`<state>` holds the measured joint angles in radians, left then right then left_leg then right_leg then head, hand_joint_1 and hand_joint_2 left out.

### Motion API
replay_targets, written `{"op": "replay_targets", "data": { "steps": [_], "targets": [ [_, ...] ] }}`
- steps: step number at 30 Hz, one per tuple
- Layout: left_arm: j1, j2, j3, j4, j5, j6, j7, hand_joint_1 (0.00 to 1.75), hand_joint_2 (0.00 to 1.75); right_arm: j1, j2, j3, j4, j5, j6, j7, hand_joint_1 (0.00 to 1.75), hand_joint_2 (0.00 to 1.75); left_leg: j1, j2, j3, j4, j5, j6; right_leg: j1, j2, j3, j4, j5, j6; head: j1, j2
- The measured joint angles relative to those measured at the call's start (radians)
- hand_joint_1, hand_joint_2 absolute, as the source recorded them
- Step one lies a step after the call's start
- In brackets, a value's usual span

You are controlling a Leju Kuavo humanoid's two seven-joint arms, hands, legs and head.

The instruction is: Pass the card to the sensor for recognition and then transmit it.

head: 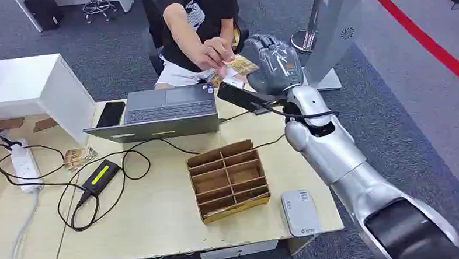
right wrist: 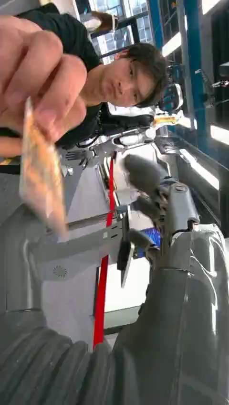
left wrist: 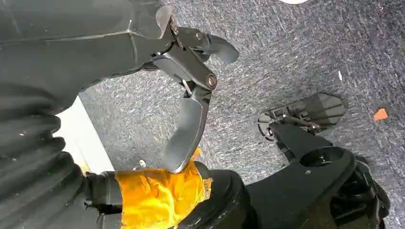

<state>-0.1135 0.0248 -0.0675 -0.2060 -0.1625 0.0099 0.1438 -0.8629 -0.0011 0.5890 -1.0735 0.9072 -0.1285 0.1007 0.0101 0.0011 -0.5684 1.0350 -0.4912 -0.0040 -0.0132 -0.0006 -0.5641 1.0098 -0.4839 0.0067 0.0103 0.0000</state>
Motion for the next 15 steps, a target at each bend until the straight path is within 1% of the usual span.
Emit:
{"op": "replay_targets", "data": {
  "steps": [1, 4, 5, 6, 15],
  "targets": [
    [0.0, 0.0, 0.0, 0.0, -0.002, 0.0, 0.0, 0.0, 1.75, 0.0, 0.001, 0.0, 0.003, 0.0, -0.004, 0.0, 1.75, 1.75, 0.0, 0.0, 0.0, 0.0, 0.0, 0.0, 0.0, 0.0, 0.0, 0.0, 0.0, 0.0, 0.0, 0.0],
    [0.0, 0.0, 0.0, 0.0, -0.005, 0.0, 0.002, 0.0, 1.75, 0.0, 0.002, 0.0, 0.007, -0.003, -0.017, -0.004, 1.71, 1.75, 0.0, 0.0, 0.0, 0.0, 0.0, 0.0, 0.0, 0.0, 0.0, 0.0, 0.0, 0.0, 0.0, 0.0],
    [0.0, 0.0, 0.0, 0.0, -0.005, 0.0, 0.002, 0.0, 1.75, 0.0, 0.002, 0.0, 0.007, -0.004, -0.021, -0.005, 1.75, 1.75, 0.0, 0.0, 0.0, 0.0, 0.0, 0.0, 0.0, 0.0, 0.0, 0.0, 0.0, 0.0, 0.0, 0.0],
    [0.0, 0.0, 0.0, 0.0, -0.006, 0.0, 0.002, 0.0, 1.75, 0.0, 0.002, 0.0, 0.007, -0.005, -0.023, -0.006, 1.73, 1.75, 0.0, 0.0, 0.0, 0.0, 0.0, 0.0, 0.0, 0.0, 0.0, 0.0, 0.0, 0.0, 0.0, 0.0],
    [0.003, 0.0, 0.0, 0.0, -0.011, 0.001, 0.002, 0.0, 1.75, 0.0, 0.002, -0.001, -0.003, -0.021, -0.026, -0.021, 1.75, 1.75, 0.0, 0.0, 0.0, 0.0, 0.0, 0.0, 0.0, 0.0, 0.0, 0.0, 0.0, 0.0, 0.0, 0.0]
  ]
}}
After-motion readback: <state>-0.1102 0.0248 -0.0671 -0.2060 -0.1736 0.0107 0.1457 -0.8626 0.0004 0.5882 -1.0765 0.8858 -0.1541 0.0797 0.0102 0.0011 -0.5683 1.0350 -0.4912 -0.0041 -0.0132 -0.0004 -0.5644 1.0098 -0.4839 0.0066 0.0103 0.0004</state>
